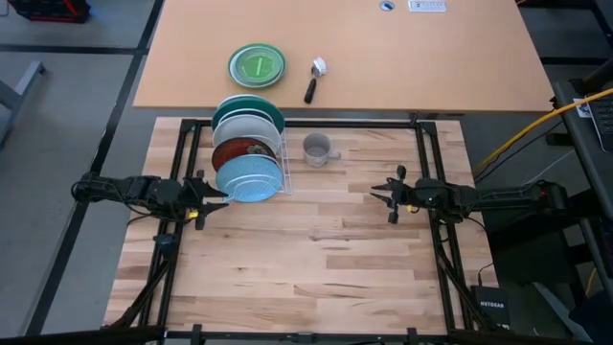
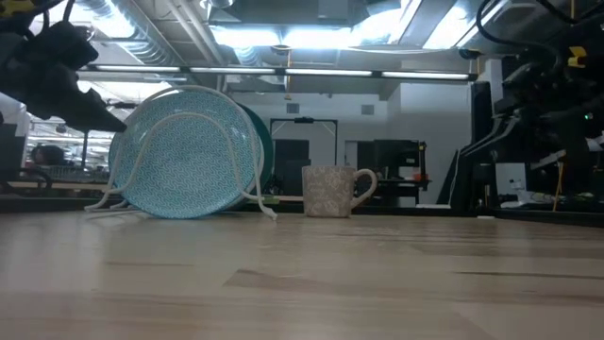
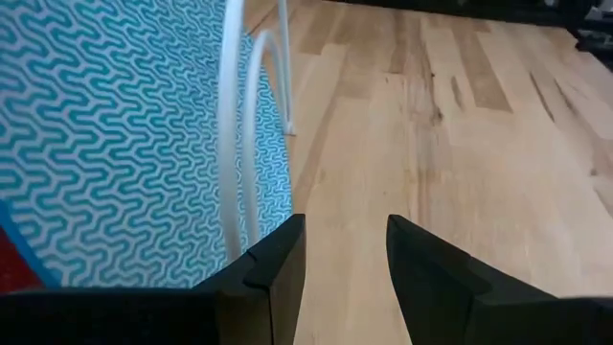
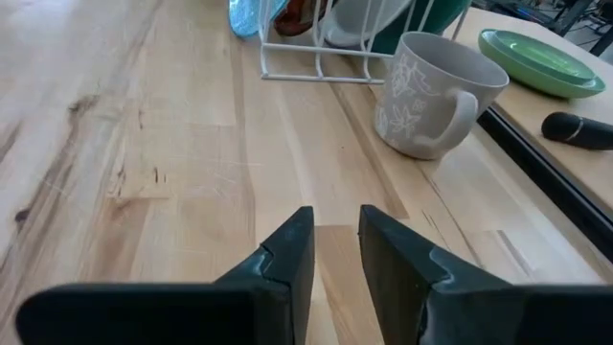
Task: Sort dishes
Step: Return to Home Position
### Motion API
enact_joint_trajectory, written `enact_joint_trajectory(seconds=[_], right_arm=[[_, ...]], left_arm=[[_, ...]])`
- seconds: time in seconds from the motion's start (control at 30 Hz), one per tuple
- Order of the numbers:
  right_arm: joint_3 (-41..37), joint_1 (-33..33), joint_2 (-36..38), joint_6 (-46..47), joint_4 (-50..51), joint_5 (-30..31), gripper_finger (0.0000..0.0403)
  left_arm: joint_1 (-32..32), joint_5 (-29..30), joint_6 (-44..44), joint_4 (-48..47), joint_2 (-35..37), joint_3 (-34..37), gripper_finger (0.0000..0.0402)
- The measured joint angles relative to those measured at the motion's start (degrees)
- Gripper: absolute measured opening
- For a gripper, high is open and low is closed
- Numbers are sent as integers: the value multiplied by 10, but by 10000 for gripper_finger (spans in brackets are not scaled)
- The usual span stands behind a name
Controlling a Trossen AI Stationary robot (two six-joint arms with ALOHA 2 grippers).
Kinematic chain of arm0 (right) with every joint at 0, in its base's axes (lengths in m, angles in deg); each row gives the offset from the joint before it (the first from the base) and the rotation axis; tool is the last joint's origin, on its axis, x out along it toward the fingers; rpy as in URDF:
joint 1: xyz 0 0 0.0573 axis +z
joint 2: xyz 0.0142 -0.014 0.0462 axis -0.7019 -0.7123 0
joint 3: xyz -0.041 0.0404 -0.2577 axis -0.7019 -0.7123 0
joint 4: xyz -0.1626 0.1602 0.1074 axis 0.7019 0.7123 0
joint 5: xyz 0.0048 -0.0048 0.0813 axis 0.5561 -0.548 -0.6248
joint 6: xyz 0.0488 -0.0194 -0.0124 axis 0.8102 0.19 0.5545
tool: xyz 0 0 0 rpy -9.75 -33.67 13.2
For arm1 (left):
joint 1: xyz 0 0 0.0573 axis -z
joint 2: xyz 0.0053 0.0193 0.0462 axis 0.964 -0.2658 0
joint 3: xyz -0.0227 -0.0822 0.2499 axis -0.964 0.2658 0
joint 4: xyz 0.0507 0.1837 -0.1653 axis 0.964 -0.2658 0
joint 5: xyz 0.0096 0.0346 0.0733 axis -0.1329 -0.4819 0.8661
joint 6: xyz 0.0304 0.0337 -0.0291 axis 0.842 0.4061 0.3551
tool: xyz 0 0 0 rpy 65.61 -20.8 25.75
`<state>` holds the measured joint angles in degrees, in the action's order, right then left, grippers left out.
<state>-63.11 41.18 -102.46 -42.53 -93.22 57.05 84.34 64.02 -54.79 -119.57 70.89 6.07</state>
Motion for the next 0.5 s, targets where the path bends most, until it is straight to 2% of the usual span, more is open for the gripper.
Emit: enact_joint_trajectory(seconds=[0.5], right_arm=[[0, 0, 0, 0, 0, 0, 92]], left_arm=[[0, 0, -7, -16, 0, 0, 137]])
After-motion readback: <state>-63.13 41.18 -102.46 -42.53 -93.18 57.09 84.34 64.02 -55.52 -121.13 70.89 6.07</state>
